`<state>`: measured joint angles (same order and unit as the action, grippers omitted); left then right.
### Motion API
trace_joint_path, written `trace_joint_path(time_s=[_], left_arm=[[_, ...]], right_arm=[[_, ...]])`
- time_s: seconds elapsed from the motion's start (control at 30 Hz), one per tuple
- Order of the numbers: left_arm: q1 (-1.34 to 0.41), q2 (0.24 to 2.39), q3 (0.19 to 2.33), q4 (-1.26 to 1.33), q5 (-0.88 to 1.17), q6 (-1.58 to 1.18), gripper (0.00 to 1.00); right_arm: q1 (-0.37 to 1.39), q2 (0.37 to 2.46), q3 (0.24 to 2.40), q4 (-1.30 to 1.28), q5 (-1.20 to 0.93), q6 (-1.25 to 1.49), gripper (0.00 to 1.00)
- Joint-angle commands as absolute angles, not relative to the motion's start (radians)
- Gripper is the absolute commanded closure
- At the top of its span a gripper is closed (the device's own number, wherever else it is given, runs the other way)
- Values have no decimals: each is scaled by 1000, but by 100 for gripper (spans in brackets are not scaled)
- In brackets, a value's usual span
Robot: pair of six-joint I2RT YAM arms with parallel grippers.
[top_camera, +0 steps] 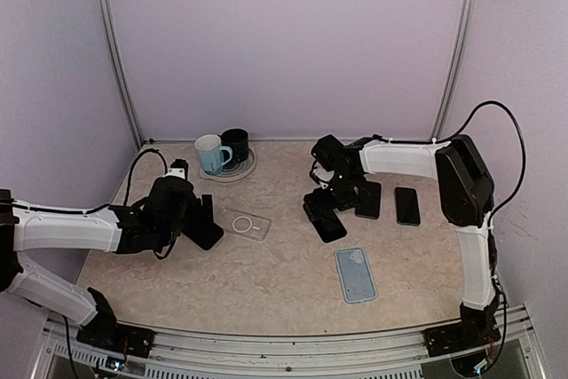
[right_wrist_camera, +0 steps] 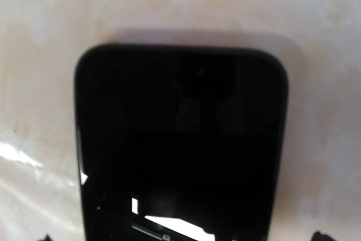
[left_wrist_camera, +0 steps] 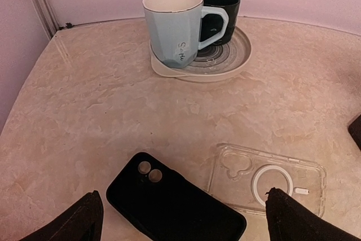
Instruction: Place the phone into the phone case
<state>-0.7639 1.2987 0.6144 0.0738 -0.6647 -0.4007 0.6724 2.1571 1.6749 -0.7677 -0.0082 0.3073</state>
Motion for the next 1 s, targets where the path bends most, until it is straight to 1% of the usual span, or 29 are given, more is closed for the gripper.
trace_joint_path(time_s=[0.0,0.17,0.27,0.33,0.43,0.5,0.67,0.83,0.97], left_arm=[[-772,1308,641,63,-693,-385,1],[-772,1317,644,64,-696,-381,1],[-772,1323,645,67,-695,-381,1],[-774,1327,646,69,-692,-379,1],[-776,1333,647,67,-697,-376,1],[-778,1334,648,65,-701,-373,1],[-800,1326,637,96,-695,-345,1],[-842,1321,637,133,-694,-313,1],[-902,1333,650,177,-690,-252,1]], right_arm=[[681,2220,1709,-823,-14,321,1],[695,2252,1737,-852,-8,336,5],[712,2281,1762,-884,43,345,6],[716,2293,1764,-891,30,344,11],[715,2293,1745,-884,24,353,22],[718,2282,1739,-876,28,361,26],[726,2228,1736,-832,24,367,34],[726,2155,1707,-733,12,361,40],[724,2099,1676,-660,39,365,43]])
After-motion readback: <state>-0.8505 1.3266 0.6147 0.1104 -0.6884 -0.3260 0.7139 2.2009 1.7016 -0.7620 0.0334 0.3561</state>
